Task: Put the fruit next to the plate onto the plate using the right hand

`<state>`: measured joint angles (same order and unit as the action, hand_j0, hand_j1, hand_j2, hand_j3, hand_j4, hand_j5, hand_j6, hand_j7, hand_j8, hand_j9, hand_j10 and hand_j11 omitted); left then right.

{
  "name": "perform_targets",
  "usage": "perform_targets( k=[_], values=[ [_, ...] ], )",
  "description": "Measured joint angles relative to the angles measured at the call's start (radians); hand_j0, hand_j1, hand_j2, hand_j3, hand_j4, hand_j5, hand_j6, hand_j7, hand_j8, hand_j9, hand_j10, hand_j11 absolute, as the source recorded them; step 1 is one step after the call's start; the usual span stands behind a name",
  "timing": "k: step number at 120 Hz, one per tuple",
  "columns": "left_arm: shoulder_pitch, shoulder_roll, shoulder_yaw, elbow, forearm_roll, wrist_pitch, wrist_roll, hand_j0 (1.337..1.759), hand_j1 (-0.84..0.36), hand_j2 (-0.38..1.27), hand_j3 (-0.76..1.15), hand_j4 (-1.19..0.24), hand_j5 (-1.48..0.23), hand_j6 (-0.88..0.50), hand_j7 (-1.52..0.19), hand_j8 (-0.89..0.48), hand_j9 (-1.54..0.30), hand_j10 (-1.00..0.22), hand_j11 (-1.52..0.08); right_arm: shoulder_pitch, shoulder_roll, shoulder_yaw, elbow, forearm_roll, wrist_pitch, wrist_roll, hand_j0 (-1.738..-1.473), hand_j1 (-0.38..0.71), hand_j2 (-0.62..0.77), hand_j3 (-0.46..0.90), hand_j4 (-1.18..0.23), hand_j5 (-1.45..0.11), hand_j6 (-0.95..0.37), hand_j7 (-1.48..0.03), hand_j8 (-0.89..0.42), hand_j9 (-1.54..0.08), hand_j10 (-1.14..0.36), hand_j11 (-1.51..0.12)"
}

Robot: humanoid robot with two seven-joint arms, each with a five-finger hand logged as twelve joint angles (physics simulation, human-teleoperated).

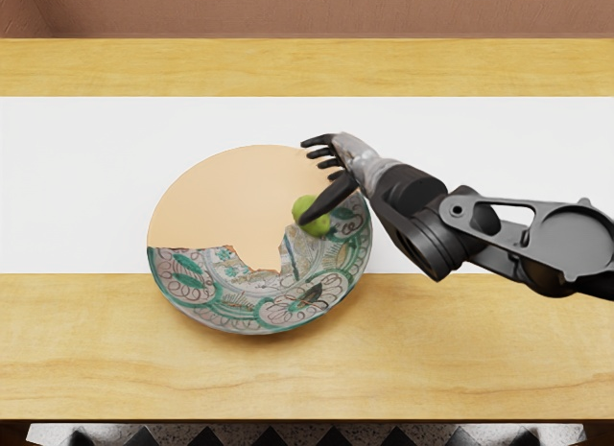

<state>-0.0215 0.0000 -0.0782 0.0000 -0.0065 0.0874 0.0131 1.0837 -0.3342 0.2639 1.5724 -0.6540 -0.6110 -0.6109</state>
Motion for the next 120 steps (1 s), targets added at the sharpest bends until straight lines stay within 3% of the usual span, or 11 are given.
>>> perform_targets(
  k=[28,44,53,65,89,101,120],
  values=[
    [0.000,0.000,0.000,0.000,0.000,0.000,0.000,1.658,0.35,0.00,0.00,0.00,0.00,0.00,0.00,0.00,0.00,0.00,0.00,0.005,-0.005,0.012,0.002,0.000,0.000,0.000,-1.658,-0.27,0.02,0.00,-0.07,-0.09,-0.07,-0.09,-0.06,-0.09,-0.07,-0.09],
    [0.000,0.000,0.000,0.000,0.000,0.000,0.000,1.658,0.35,0.00,0.00,0.00,0.00,0.00,0.00,0.00,0.00,0.00,0.00,-0.001,-0.041,0.108,0.002,0.039,0.031,0.000,-1.658,-0.31,0.01,0.00,-0.04,-0.05,-0.04,-0.05,-0.03,-0.05,-0.04,-0.05],
    [0.000,0.000,0.000,0.000,0.000,0.000,0.000,1.658,0.35,0.00,0.00,0.00,0.00,0.00,0.00,0.00,0.00,0.00,0.00,-0.007,-0.099,0.188,0.002,0.119,0.158,0.000,-1.658,-0.32,0.01,0.00,-0.03,-0.03,-0.03,-0.03,-0.02,-0.03,-0.03,-0.03],
    [0.000,0.000,0.000,0.000,0.000,0.000,0.000,1.658,0.35,0.00,0.00,0.00,0.00,0.00,0.00,0.00,0.00,0.00,0.00,-0.027,-0.215,0.286,0.001,0.262,0.452,0.000,-1.658,-0.33,0.00,0.00,-0.02,-0.02,-0.02,-0.02,-0.01,-0.02,-0.02,-0.02],
    [0.000,0.000,0.001,0.000,0.000,0.000,0.000,1.658,0.35,0.00,0.00,0.00,0.00,0.00,0.00,0.00,0.00,0.00,0.00,-0.107,-0.522,0.357,-0.004,0.566,1.036,0.000,-1.658,-0.34,0.00,0.00,-0.01,-0.01,-0.01,-0.01,-0.01,-0.01,-0.01,-0.01],
    [0.005,0.000,0.000,0.000,0.000,0.000,0.000,1.658,0.35,0.00,0.00,0.00,0.00,0.00,0.00,0.00,0.00,0.00,0.00,-0.148,-0.596,0.364,-0.006,0.623,1.151,0.000,-1.658,-0.35,0.00,0.00,0.00,0.00,0.00,0.00,0.00,0.00,0.00,0.00],
    [0.017,0.000,0.001,0.000,0.000,0.000,0.000,1.658,0.35,0.00,0.00,0.00,0.00,0.00,0.00,0.00,0.00,0.00,0.00,-0.174,-0.626,0.368,-0.012,0.652,1.207,0.000,-1.658,-0.35,0.00,0.00,0.00,0.00,0.00,0.00,0.00,0.00,0.00,0.00]
  ],
)
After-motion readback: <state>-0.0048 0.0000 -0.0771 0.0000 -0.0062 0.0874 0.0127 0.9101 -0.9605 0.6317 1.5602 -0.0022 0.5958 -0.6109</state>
